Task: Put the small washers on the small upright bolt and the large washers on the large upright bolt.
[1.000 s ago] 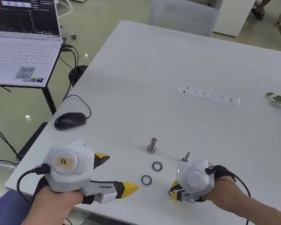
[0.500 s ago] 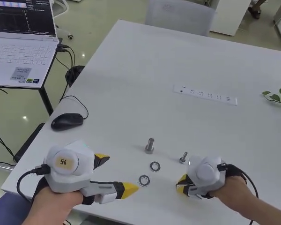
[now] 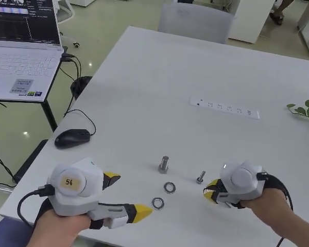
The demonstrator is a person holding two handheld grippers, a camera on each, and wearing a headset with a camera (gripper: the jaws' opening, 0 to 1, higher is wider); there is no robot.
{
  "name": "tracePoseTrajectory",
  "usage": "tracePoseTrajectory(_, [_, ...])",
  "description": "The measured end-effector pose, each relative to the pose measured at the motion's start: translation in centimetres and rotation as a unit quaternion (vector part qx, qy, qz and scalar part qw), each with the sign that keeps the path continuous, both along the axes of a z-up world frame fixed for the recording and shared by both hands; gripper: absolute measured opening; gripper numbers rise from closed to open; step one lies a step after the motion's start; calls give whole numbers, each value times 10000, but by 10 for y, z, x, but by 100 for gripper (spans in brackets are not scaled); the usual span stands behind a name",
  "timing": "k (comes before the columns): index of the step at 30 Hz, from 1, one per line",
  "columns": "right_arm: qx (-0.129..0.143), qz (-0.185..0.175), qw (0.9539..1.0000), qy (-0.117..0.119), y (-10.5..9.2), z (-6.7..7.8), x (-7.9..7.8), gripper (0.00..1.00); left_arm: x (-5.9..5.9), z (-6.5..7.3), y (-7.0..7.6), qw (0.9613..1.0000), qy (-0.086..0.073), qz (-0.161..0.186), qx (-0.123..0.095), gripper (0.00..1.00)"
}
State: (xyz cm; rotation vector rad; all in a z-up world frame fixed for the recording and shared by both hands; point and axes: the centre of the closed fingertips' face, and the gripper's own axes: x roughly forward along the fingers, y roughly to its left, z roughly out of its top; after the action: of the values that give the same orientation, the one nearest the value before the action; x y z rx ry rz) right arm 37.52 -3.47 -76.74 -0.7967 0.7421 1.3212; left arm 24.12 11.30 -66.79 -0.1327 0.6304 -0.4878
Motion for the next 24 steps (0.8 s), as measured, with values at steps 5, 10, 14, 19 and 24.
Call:
tracePoseTrajectory(5, [73, -127, 9998, -117, 3, 11, 17, 13, 1, 1, -2, 10000, -13, -24, -10, 71])
tracePoseTrajectory(10, [79, -142, 9997, -188, 7, 18, 26, 13, 1, 1, -2, 10000, -19, -27, -7, 71])
tracePoseTrajectory(14, [46, -144, 9996, -225, 11, 18, 34, 13, 1, 1, -1, 10000, -17, 0, -17, 71])
tracePoseTrajectory(19, [10, -144, 9996, -239, 15, 18, 38, 13, -2, -1, 1, 10000, 4, 28, -19, 71])
tracePoseTrajectory(24, [-65, -113, 9996, -240, 18, 15, 42, 13, -2, -1, 3, 10000, 10, 67, -18, 71])
